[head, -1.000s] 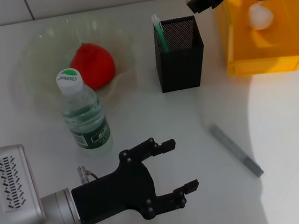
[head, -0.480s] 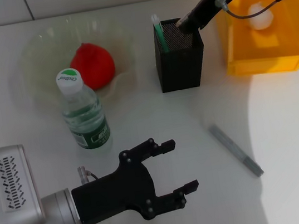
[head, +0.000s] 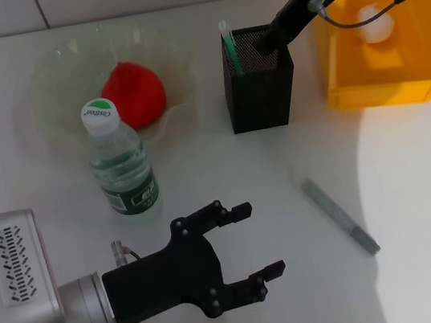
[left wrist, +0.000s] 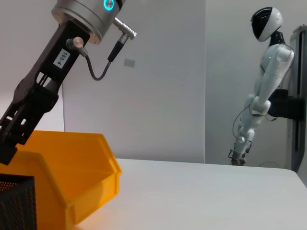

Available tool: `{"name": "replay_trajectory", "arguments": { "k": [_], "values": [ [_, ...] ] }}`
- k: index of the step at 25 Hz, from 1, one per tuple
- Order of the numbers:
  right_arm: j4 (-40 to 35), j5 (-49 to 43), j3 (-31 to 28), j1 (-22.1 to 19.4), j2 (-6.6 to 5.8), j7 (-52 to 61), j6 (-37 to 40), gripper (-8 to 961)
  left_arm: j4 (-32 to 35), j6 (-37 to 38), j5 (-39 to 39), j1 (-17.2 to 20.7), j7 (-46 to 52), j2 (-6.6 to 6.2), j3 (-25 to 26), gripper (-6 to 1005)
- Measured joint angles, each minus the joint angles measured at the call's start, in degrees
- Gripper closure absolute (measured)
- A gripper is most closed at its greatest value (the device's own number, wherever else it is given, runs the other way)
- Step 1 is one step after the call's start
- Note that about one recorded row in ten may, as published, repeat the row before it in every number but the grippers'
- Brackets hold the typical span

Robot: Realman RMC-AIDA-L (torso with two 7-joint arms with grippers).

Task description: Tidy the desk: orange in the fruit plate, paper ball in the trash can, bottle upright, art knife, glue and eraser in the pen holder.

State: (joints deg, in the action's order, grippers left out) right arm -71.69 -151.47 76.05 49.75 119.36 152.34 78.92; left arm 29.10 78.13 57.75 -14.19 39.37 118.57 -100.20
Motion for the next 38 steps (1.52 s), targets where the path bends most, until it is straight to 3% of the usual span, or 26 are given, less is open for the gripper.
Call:
{"name": "replay_trajectory", "arguments": {
  "k": [2, 13, 16, 18, 38],
  "values": [
    [-0.93, 0.0, -0.11, 0.0, 0.0, 0.29, 1.24, 389, 0.0, 0.0, 0.0, 0.04, 0.0, 0.0, 0.0, 199],
    [-16.15, -0.06, -0.38, -3.55, 0.0, 4.95, 20.43, 389, -0.1, 0.0, 0.0, 0.46, 0.04, 0.0, 0.0, 199],
    [-17.26, -0.06, 0.45, -4.19, 0.07, 7.69, 23.42, 301, -0.12, 0.0, 0.0, 0.28, 0.21, -0.01, 0.0, 199],
    [-16.64, -0.27, 1.82, -4.79, 0.08, 9.48, 24.01, 243, -0.16, 0.0, -0.01, 0.26, 0.29, -0.04, -0.06, 199],
    [-0.34, -0.87, 14.85, -6.42, 0.27, 14.6, 15.22, 243, -0.82, -0.42, -0.01, 0.13, -0.06, -0.13, -0.35, 199]
  ]
}}
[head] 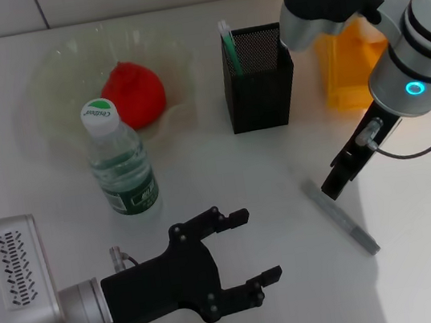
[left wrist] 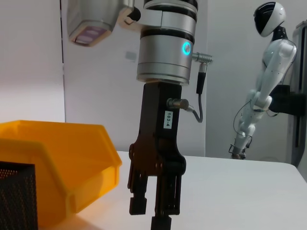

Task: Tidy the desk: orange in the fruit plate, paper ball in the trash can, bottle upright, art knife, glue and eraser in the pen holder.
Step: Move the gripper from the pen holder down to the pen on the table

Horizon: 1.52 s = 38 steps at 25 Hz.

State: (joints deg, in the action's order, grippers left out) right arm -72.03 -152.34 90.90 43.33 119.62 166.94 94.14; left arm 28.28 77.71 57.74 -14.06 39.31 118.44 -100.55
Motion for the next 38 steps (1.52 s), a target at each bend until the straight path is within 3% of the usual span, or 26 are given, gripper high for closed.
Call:
{"name": "replay_trajectory", "arguments": {
  "k": [14, 38],
  "values": [
    [5.71, 0.0, 6.04, 2.64, 0.09, 1.64, -5.53, 246, -0.07, -0.13, 0.0, -0.18, -0.02, -0.13, 0.03, 199],
    [8.72, 3.72, 6.96, 3.08, 0.17, 2.2, -8.37, 273, -0.77, -0.1, 0.0, -0.29, -0.11, -0.05, 0.27, 199]
  ]
}}
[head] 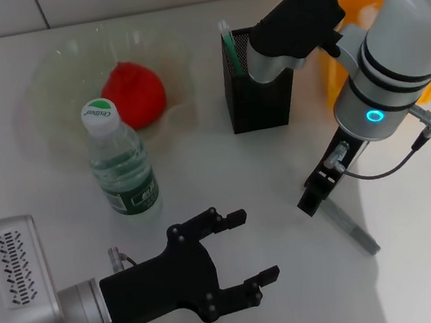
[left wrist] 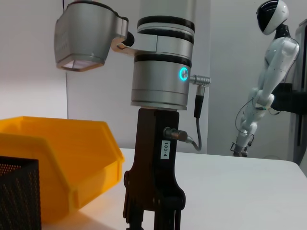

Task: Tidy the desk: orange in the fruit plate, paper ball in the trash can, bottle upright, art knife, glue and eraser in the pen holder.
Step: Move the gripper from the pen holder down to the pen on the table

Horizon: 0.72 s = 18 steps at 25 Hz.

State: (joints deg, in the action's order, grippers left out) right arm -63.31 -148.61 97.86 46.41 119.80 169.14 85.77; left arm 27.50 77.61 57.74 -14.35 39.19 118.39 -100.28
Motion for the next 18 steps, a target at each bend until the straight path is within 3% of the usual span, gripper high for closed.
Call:
{"name": "replay_trajectory", "arguments": {
  "k": [15, 18],
  "values": [
    [1.94, -0.82, 0.27, 0.38, -0.09, -0.02, -0.34, 309, -0.2, -0.09, 0.0, 0.02, 0.0, -0.03, 0.08, 199],
    [1.95, -0.83, 0.19, 0.38, -0.09, -0.07, -0.35, 452, -0.62, -0.1, 0.0, -0.06, 0.0, -0.05, 0.09, 199]
  ]
}}
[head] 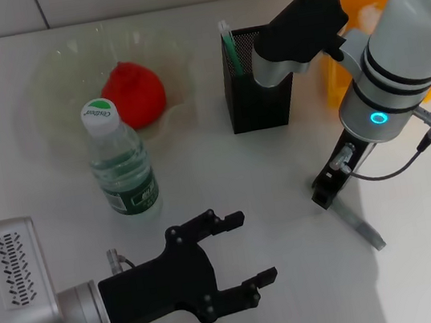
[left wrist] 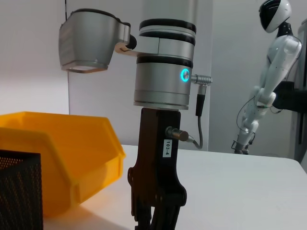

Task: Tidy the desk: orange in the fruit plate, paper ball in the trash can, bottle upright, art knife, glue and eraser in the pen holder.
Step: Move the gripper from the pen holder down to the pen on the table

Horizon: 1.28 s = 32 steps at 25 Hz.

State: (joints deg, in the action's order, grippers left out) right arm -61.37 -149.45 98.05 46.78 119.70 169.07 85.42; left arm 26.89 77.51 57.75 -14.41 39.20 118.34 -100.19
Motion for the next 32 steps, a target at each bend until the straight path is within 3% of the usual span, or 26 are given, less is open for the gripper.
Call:
{"name": "replay_trajectory", "arguments": {
  "k": [2, 9, 14, 28, 32],
  "values": [
    [0.2, -0.02, -0.14, 0.1, 0.0, -0.07, 0.0, 548, -0.08, 0.0, 0.0, -0.03, 0.0, -0.01, 0.0, 199],
    [0.38, -0.06, 0.09, 0.16, 0.0, -0.16, 0.13, 645, -0.16, 0.0, 0.0, -0.01, 0.0, -0.04, 0.0, 199],
    [0.35, -0.06, -0.25, -0.1, -0.16, -0.37, 0.25, 650, -0.17, 0.0, 0.0, 0.0, 0.0, -0.04, 0.0, 199],
    [1.05, -0.19, -0.11, 0.07, -0.34, -1.35, 0.1, 832, -0.17, -0.17, 0.0, -0.16, 0.0, -0.04, 0.0, 199],
    [1.17, -0.22, -0.43, -0.01, -0.35, -2.02, 0.18, 835, -0.17, -0.18, 0.0, -0.17, 0.0, -0.04, 0.0, 199]
  ]
}}
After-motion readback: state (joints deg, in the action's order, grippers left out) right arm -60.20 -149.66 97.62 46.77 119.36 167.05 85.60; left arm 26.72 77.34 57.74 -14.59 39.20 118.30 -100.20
